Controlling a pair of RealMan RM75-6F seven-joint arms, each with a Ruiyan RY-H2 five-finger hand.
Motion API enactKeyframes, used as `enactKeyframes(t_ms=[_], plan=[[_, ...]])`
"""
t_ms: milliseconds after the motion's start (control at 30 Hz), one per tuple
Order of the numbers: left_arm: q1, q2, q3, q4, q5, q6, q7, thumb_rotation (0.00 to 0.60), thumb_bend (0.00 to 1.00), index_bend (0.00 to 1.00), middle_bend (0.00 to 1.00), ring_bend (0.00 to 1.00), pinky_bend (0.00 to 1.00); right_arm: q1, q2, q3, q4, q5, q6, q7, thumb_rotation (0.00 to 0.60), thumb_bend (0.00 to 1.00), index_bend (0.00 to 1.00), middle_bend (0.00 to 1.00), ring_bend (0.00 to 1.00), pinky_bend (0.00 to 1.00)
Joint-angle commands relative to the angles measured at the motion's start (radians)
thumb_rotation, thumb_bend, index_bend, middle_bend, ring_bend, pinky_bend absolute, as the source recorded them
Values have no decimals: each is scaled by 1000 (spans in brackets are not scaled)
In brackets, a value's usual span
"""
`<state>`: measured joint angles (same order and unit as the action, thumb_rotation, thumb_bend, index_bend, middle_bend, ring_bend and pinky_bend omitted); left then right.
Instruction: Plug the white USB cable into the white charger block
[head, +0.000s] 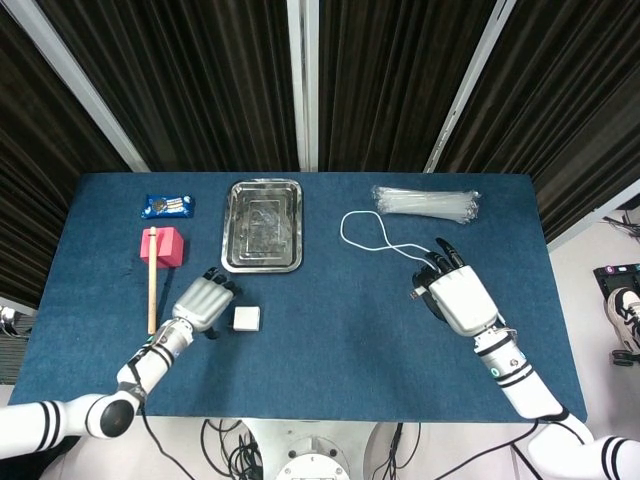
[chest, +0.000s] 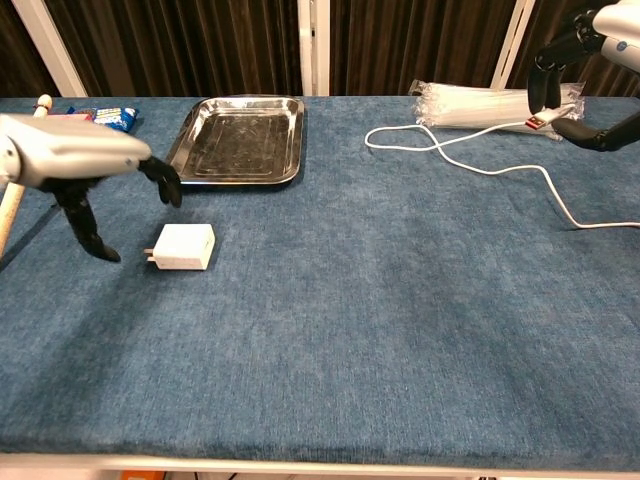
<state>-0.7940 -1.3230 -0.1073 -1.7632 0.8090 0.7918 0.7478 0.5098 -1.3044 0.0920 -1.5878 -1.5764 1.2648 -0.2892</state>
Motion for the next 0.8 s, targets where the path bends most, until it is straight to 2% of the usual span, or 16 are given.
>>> enactKeyframes(t_ms=[33,467,800], plan=[[-58,-14,37,-29,-70,-3,27,600,126,279,250,161,81,-6,-3,-1,8,0,6,12,600,416,520,488,235,112],[-97,-57,69,-7,5,21,-49,600,154,274,269,161,81,-25,-7,-8,30,1,17,43,600,417,524,487,234,112],[-78,-81,99,65,159,50,-132,600,147,325,312,161,81,-36,-6,-7,34,8,21,50,600,417,524,487,234,112]])
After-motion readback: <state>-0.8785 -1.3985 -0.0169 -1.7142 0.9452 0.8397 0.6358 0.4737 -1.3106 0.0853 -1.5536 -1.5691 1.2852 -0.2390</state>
